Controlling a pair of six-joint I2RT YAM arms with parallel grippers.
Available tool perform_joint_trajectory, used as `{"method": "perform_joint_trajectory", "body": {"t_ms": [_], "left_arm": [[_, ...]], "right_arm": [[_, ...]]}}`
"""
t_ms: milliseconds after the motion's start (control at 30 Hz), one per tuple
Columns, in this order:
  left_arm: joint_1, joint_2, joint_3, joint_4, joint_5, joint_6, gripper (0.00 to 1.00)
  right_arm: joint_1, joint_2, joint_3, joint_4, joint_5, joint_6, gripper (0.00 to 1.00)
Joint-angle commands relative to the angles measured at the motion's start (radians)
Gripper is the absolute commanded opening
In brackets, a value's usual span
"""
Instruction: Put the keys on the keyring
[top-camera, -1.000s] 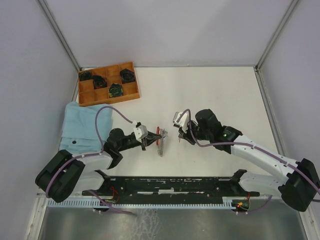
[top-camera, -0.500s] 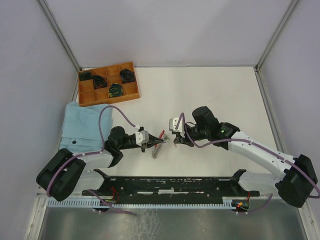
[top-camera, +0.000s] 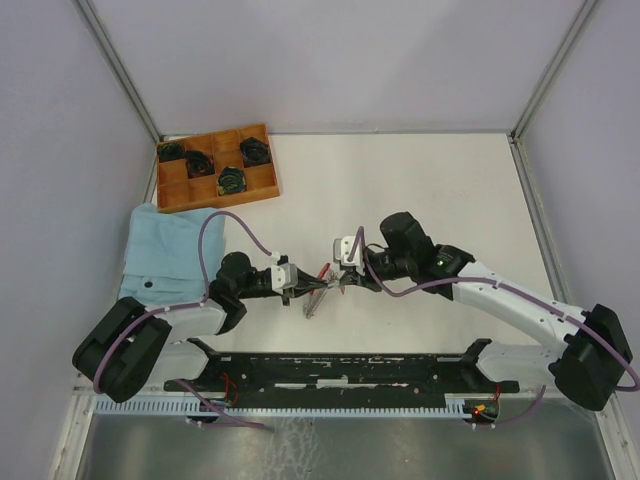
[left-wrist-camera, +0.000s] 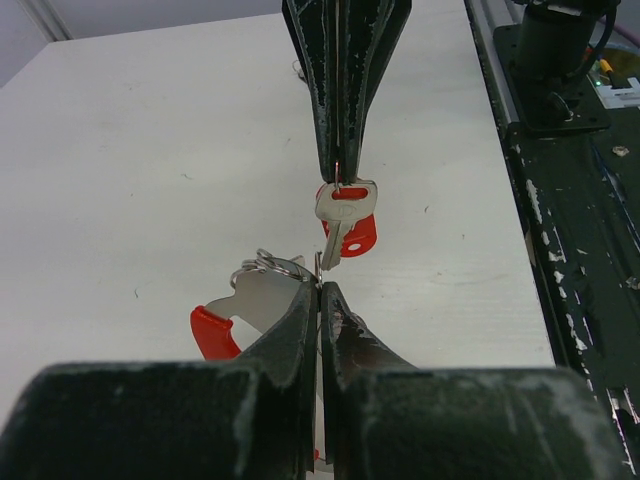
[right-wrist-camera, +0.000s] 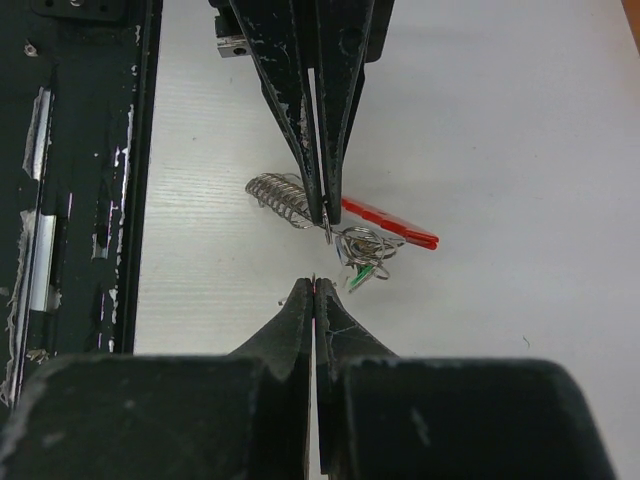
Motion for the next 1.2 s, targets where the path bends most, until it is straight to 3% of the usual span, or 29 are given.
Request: {"method": "perform_joint_trajectory", "body": {"t_ms": [0,100,267,667,1167], "left_arm": [[0.004,-0.022,0.041,0.065,-0.053,-0.028,0.03],[0.004,-0.050,0.048,0.068,-0.145,-0.082,0.03],[0.004,-0.075,0.036,0.077,-0.179,-0.091,0.03],[0.007,-0.043,0.012,0.113,-0.082,-0.056,0.03],[0.009,-0.036,0.019,0.106,-0.056,-0.067,0.03]], "right_arm": [[0.005,0.011,0.023,0.061,0.013,-0.009,0.01],[0.005,0.014,0.028,0.072,0.042,-0.001,0.01],[0.004,0.037,0.039,0.080,0.059,-0.008,0.01],[-0.050,0.065,0.046,0.113,-0.073,-0.024,0.01],[-0.054,0.089,0.064,0.118,-0.103,-0.050,0.01]]}}
